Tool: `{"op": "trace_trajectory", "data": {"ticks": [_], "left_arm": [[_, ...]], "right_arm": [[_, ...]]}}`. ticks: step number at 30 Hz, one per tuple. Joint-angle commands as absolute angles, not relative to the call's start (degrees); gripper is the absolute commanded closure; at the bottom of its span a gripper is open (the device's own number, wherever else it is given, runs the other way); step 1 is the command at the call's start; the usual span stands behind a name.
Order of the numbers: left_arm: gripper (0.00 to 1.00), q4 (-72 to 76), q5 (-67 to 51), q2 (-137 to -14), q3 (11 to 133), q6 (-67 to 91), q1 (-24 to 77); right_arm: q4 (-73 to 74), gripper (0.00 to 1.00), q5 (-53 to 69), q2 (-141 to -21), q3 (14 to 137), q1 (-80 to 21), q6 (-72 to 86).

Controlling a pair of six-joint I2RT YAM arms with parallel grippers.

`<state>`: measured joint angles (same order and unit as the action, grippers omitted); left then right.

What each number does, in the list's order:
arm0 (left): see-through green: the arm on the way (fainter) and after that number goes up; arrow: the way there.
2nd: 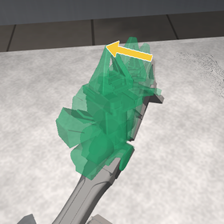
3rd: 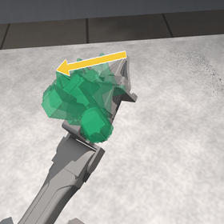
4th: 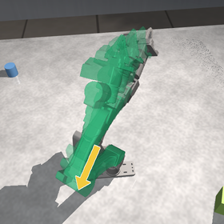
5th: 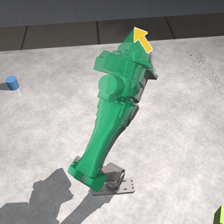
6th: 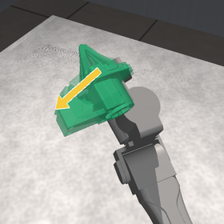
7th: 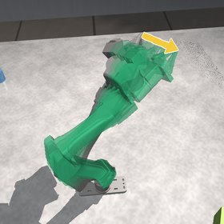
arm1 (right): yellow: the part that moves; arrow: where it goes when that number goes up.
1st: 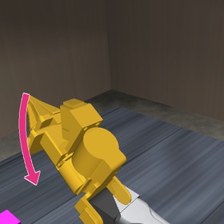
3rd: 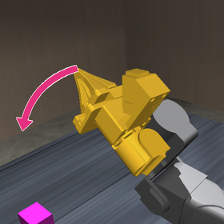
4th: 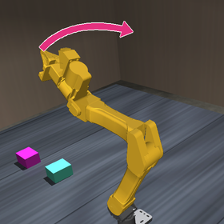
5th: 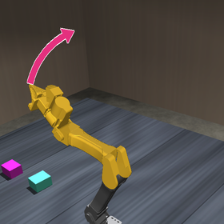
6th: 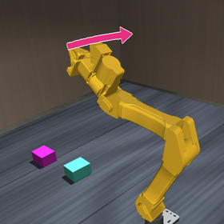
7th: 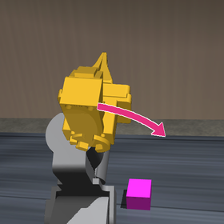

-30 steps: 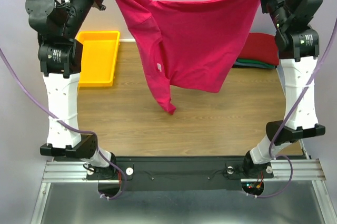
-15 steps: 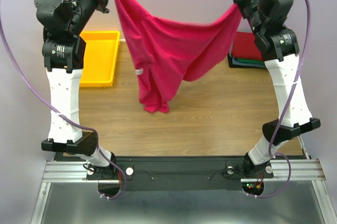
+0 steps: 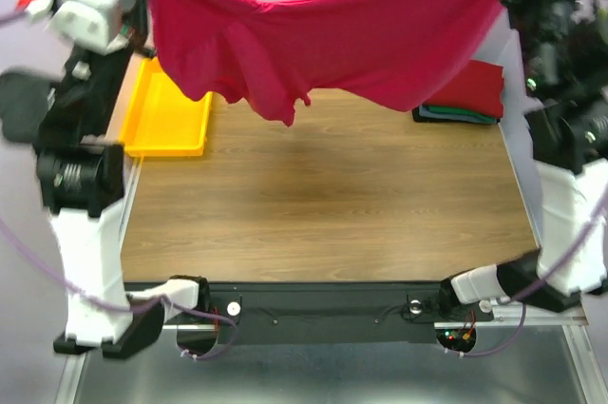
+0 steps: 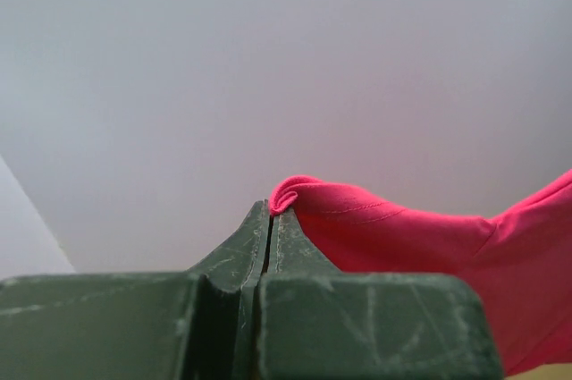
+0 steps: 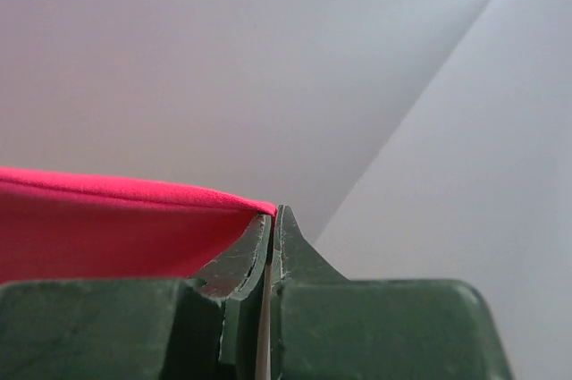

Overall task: Fold and stack the t-shirts
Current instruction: Flatten the tshirt out

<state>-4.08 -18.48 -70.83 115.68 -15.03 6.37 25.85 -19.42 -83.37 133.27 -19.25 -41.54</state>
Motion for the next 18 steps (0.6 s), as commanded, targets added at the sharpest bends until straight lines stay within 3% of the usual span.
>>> {"op": "trace_trajectory", "data": {"ticks": [1, 9, 18], "left_arm": [[1.0, 5.89, -19.25, -59.87, 110.59, -16.7, 6.42], [1.0, 3.53, -20.31, -46.42, 104.76, -15.47, 6.42], [1.0, -7.54, -19.33, -47.37, 111.8, -14.68, 6.42]], "right_arm": [[21.0, 0.99, -17.94, -71.85, 128.61, -19.42, -39.91], [27.16, 0.99, -10.37, -60.12, 126.56, -17.15, -36.21], [28.12, 0.99, -9.14, -57.31, 122.01, -15.73, -38.85]]}}
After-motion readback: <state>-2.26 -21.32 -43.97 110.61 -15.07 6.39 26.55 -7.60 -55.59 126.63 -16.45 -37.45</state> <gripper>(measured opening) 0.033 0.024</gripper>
